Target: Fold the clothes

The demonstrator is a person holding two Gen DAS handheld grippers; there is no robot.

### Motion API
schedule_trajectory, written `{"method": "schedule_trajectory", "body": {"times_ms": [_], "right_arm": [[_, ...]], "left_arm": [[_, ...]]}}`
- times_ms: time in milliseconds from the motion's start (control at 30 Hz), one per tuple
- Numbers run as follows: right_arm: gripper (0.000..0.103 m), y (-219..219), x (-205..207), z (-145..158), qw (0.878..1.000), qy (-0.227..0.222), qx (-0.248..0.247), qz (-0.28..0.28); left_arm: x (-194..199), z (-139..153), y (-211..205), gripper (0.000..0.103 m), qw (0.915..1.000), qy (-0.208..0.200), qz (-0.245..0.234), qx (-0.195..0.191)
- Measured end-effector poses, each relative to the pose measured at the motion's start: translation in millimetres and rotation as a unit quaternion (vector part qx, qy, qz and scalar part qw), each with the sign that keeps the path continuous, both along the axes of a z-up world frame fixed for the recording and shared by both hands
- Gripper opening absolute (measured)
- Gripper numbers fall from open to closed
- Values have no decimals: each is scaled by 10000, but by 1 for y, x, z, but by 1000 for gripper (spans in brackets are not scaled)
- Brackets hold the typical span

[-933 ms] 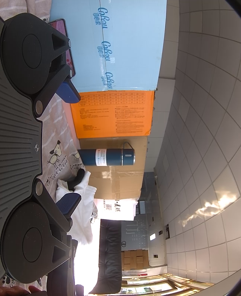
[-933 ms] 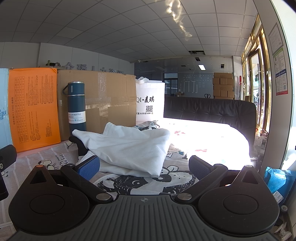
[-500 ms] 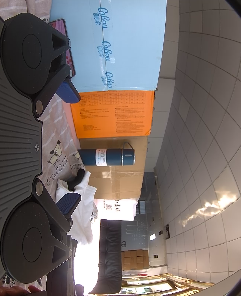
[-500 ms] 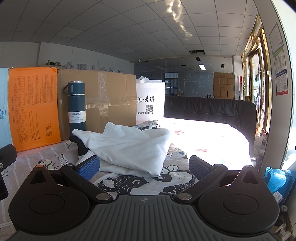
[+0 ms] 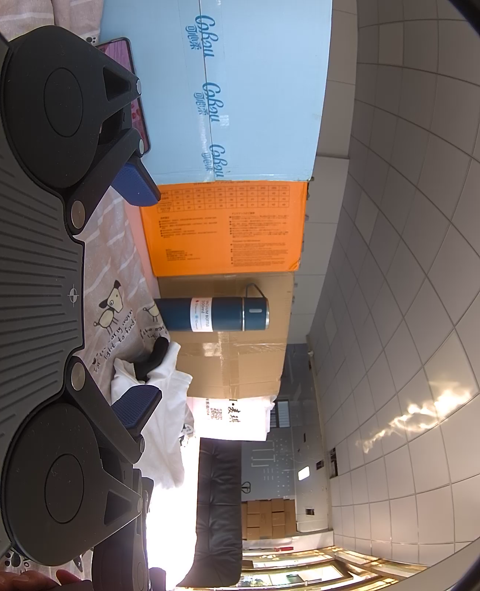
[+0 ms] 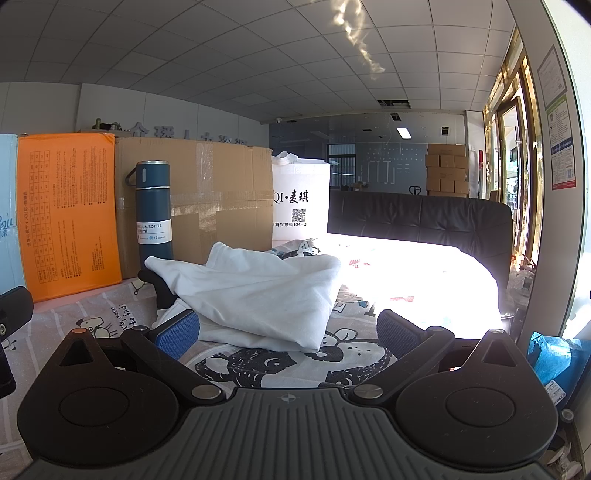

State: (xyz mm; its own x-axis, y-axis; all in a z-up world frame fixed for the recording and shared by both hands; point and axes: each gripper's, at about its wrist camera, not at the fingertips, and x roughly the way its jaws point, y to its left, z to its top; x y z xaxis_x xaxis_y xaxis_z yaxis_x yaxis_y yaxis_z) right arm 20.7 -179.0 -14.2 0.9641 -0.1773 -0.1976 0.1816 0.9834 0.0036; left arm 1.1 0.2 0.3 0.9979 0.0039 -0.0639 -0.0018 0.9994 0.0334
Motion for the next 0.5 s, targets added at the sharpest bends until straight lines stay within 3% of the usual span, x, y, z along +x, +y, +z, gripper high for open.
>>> {"method": "schedule_trajectory", "body": {"times_ms": [500], "right_arm": [[103,-1,-1,1,10000,-26,44,58]], "left_arm": [[-1,0,1,103,10000,4,22,-11]]}}
